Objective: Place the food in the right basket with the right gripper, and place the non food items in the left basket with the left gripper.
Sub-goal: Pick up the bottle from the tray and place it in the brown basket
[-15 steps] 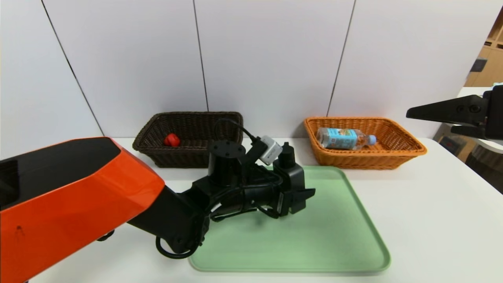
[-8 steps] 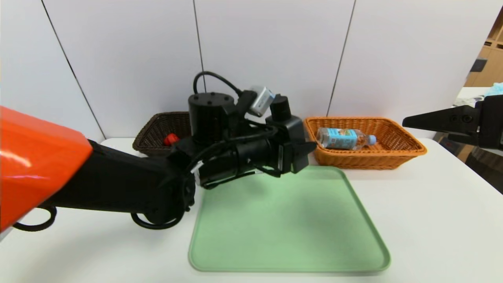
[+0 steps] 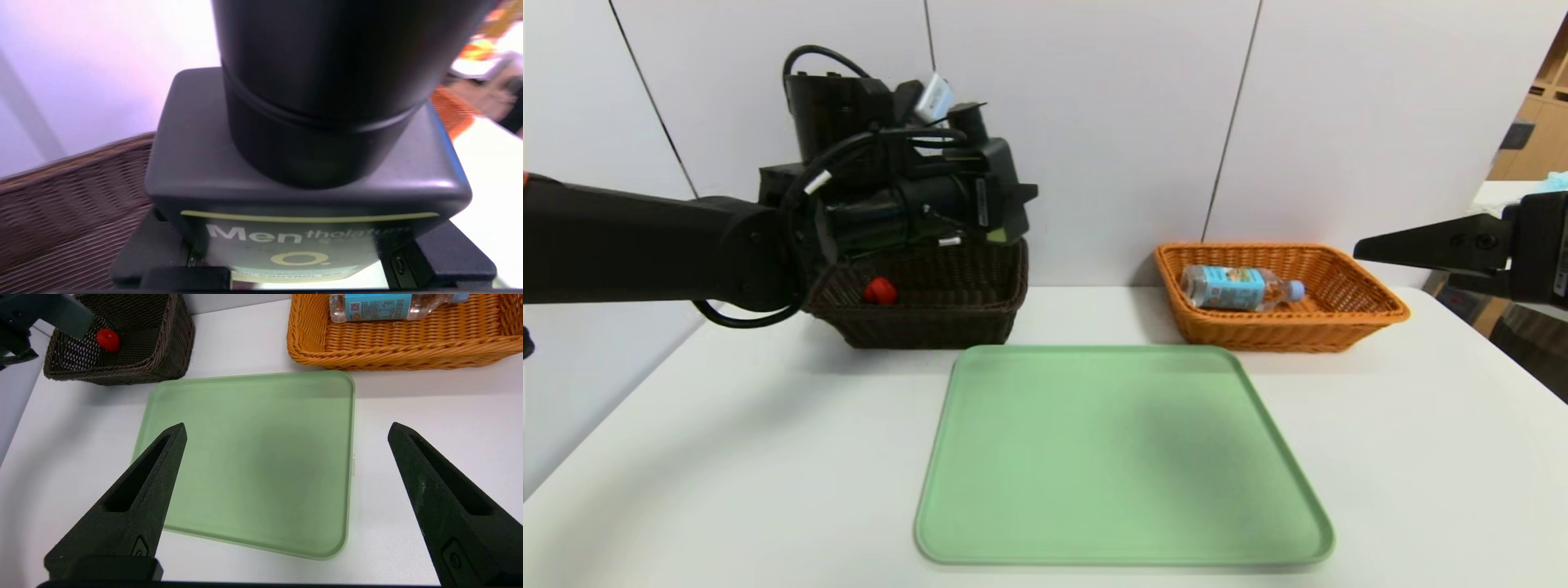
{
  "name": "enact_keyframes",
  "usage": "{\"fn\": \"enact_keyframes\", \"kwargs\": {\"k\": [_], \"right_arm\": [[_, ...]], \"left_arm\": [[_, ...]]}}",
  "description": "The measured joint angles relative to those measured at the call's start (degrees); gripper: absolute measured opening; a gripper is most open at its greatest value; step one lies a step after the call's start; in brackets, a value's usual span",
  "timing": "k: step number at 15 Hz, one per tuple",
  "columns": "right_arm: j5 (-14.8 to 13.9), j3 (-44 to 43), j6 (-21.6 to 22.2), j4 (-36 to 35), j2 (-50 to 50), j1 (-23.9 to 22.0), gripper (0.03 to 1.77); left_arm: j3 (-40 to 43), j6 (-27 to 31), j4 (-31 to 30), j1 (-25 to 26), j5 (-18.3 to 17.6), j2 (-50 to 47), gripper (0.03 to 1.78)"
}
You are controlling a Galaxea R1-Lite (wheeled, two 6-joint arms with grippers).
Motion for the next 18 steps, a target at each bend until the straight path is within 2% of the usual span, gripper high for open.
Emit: {"fn": "enact_keyframes", "kwargs": {"k": [5, 18], "right_arm": [[0.0, 0.0, 0.0, 0.2, 0.3, 0.1, 1.7], [-0.1, 0.1, 0.2, 0.6, 0.2, 0.1, 1.7]], "left_arm": [[0.9, 2.4, 0.1, 6.1, 0.0, 2.6, 1.12], [-0.6, 7.4, -3.7, 11.0, 0.9, 14.3, 1.12]]}}
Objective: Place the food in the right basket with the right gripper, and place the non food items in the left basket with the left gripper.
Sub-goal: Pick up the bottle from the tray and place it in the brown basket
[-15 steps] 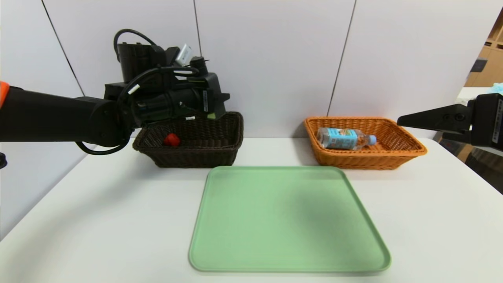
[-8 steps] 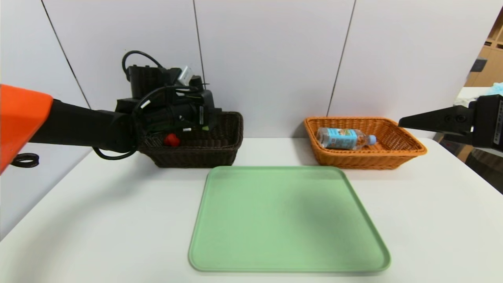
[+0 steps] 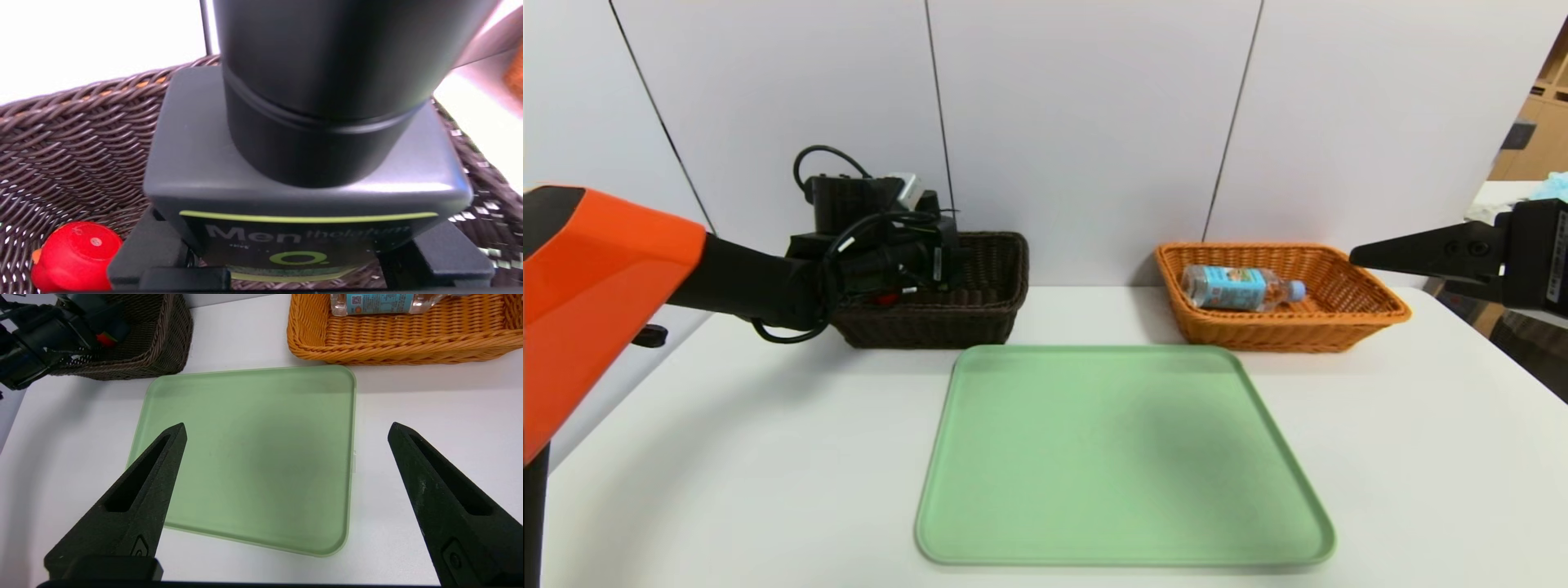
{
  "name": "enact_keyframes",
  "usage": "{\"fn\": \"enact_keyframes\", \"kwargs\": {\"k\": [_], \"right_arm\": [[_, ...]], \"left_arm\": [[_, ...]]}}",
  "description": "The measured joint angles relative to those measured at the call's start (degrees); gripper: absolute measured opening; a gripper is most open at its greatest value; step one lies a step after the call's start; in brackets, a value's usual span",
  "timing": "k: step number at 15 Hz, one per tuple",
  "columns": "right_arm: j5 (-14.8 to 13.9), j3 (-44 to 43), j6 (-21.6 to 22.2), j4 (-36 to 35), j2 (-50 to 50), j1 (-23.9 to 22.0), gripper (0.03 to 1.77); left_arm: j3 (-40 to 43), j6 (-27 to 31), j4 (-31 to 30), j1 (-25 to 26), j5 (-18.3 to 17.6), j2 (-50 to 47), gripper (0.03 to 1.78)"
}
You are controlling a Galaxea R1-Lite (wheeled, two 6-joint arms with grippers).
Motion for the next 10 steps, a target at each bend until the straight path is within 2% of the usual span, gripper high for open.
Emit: {"fn": "enact_keyframes", "kwargs": {"k": [10], "right_arm": [[0.0, 0.7, 0.3, 0.0, -0.2, 0.2, 1.7]], "left_arm": [[-1.9, 0.1, -0.3, 0.2, 0.2, 1.3, 1.12]]}}
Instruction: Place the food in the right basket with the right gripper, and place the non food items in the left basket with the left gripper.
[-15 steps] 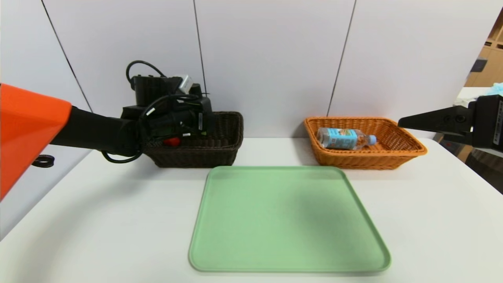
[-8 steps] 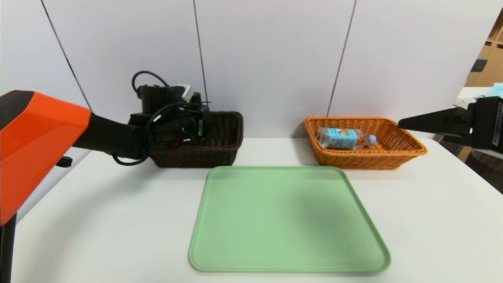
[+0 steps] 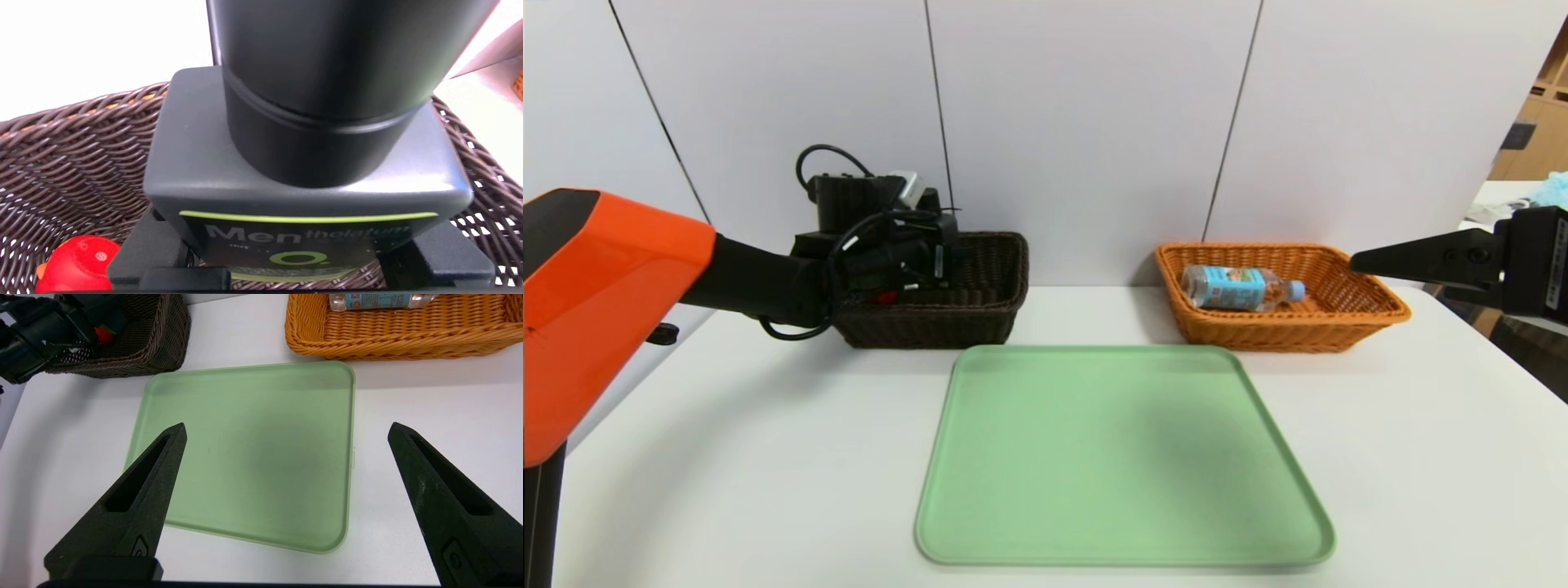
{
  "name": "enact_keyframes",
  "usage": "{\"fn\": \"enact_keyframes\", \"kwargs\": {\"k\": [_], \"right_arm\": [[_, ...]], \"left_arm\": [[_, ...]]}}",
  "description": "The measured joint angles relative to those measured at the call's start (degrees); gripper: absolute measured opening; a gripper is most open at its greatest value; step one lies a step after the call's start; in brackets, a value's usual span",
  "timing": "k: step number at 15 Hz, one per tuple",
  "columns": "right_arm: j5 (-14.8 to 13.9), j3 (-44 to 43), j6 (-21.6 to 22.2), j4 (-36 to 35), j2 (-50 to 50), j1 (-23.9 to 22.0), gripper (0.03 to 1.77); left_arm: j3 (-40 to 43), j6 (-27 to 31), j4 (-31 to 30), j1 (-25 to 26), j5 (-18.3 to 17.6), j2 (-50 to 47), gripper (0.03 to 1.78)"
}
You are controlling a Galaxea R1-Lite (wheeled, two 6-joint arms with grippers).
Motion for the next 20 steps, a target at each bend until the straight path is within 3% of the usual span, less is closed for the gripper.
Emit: {"fn": "enact_keyframes", "kwargs": {"k": [4, 11, 20], "right_arm": [[0.0, 0.0, 0.0, 0.0, -0.1, 0.0, 1.7], [0.0, -0.1, 0.0, 0.0, -0.2, 0.0, 1.7], [-0.5, 0.1, -0.1, 0.2, -0.5, 0.0, 1.7]], "left_arm": [[-0.1, 0.0, 0.0, 0.0, 0.0, 1.0, 1.12], [-1.4, -0.2, -0.1, 0.2, 0.9, 2.3, 1.45], [-2.4, 1.1, 1.1, 0.5, 0.8, -1.4, 1.62]]}}
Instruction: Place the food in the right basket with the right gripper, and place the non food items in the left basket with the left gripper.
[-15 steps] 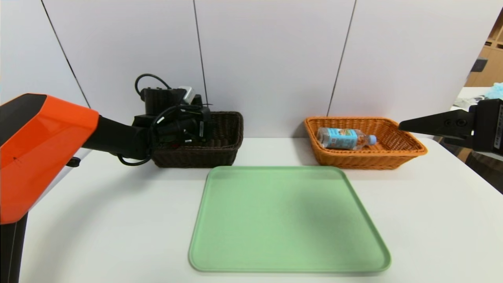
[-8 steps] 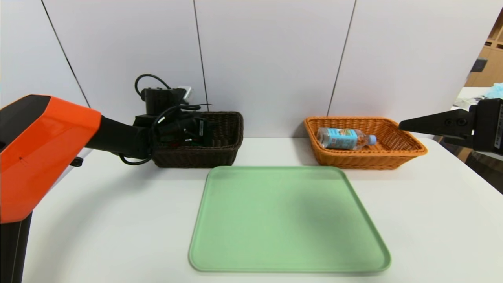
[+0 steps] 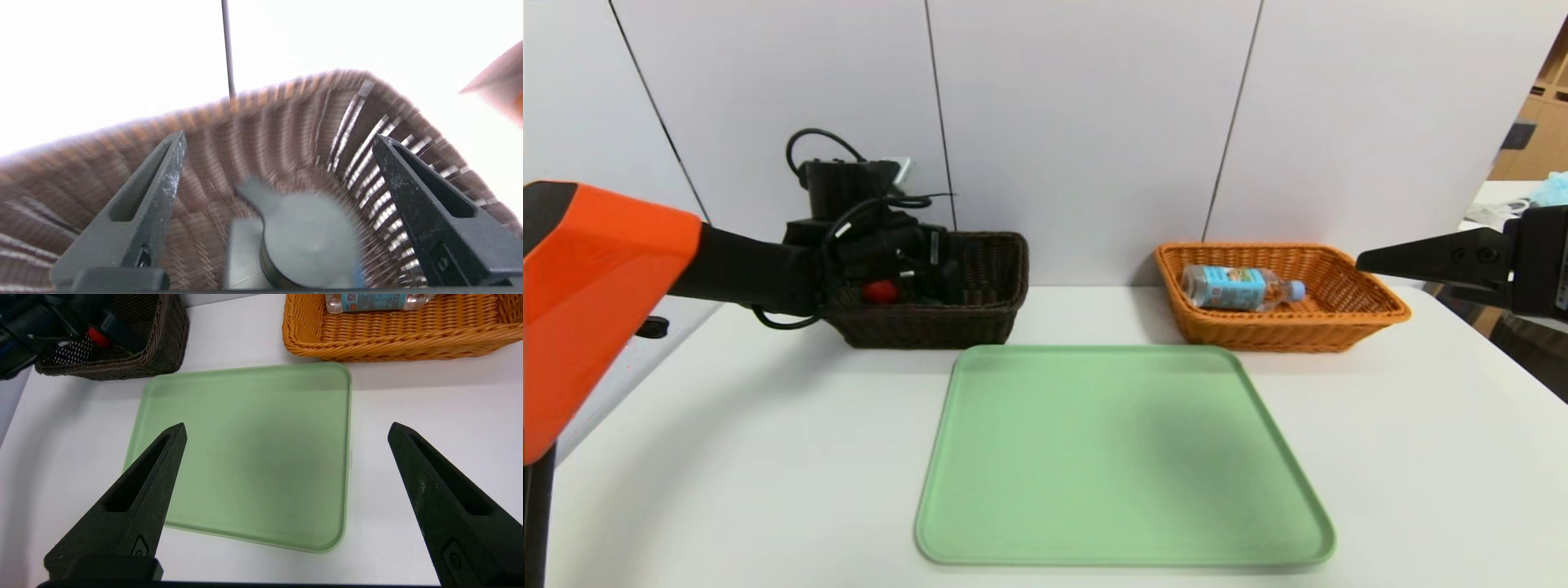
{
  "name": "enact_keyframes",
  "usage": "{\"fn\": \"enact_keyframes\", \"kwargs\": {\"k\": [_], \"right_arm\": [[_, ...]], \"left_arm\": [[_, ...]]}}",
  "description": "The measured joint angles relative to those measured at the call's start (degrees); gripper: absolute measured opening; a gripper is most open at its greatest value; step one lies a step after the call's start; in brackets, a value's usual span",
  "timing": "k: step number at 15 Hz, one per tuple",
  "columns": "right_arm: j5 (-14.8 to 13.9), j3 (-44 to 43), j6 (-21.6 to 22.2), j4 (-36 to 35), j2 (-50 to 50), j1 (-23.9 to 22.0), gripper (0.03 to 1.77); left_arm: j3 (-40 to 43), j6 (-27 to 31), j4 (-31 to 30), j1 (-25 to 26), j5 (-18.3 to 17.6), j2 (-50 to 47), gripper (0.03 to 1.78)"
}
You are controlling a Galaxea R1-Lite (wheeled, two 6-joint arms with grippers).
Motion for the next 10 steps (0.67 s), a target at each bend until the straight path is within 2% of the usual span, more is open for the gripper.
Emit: {"fn": "enact_keyframes", "kwargs": {"k": [3, 5, 8, 10], "right_arm": [[0.1, 0.0, -0.5, -0.1, 0.0, 0.0, 1.7], [-0.1, 0.0, -1.4, -0.6, -0.1, 0.0, 1.7], [-0.3, -0.1, -4.7, -0.4, -0.7, 0.0, 1.7], [-0.8, 1.4, -8.4, -0.5, -1.7, -0.6, 1.7]], "left_arm": [[-1.7, 4.8, 0.6, 0.1, -0.1, -4.3, 1.65], [-2.7, 5.3, 2.3, 0.1, 0.0, -7.1, 1.66], [-4.8, 5.3, 8.7, 0.2, -0.1, -13.0, 1.67], [-4.6, 5.8, 13.7, 0.8, 0.0, -18.3, 1.67]]}}
